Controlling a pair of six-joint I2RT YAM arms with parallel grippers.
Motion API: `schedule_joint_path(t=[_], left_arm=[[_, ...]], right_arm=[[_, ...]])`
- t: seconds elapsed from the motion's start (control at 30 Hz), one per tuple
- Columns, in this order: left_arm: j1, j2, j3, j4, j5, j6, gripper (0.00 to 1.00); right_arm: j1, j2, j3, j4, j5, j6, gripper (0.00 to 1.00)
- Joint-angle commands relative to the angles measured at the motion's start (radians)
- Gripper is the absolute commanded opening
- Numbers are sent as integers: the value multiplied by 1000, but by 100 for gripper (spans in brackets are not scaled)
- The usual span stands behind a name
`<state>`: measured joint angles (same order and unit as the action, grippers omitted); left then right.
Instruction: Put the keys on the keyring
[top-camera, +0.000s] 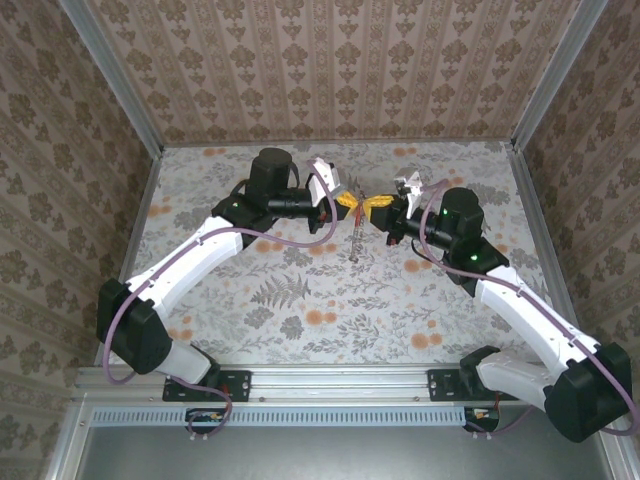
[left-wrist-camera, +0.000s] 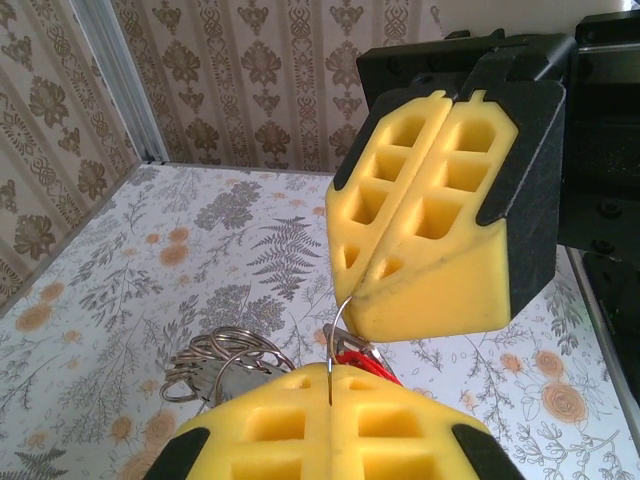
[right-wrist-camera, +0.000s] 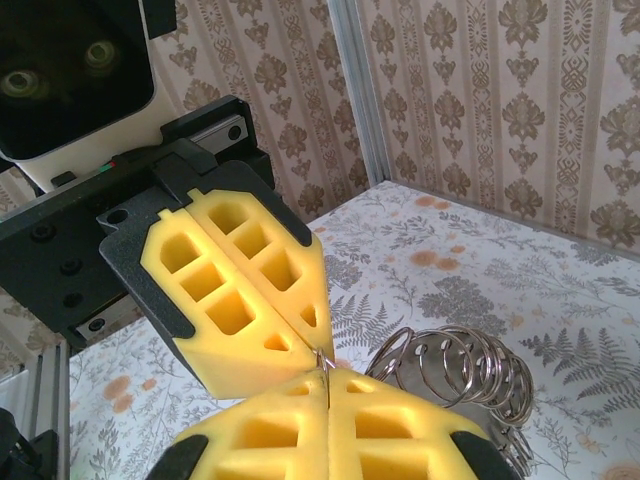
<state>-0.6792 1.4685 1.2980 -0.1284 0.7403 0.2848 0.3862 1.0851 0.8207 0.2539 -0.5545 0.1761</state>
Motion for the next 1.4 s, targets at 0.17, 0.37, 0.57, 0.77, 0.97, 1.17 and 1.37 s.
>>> schedule_joint_path(t=[0.17,0.37,0.57,0.77,0.97,1.17,1.37], left_arm=[[-16,-37,4,36,56,8,0],[-17,-51,-7,51,56,4,0],[-16,-61,-12,54,62,5,0],[-16,-65,-19,60,56,8,0],[-14,-63,-22,64,43,4,0],[-11,-58,-32,114,6,-48,0],[-9,-33,-55,229,9,-165,0]], right_arm=[[-8,40,29,-7,68,-15,0],[-22,63,29,-19,97,-18,0],[-38,77,27,-15,109,-8,0],[-45,79,26,-19,96,1,0],[-47,54,16,-14,32,10,0],[-49,32,-9,24,-46,45,0],[-49,36,-28,81,-69,101,0]])
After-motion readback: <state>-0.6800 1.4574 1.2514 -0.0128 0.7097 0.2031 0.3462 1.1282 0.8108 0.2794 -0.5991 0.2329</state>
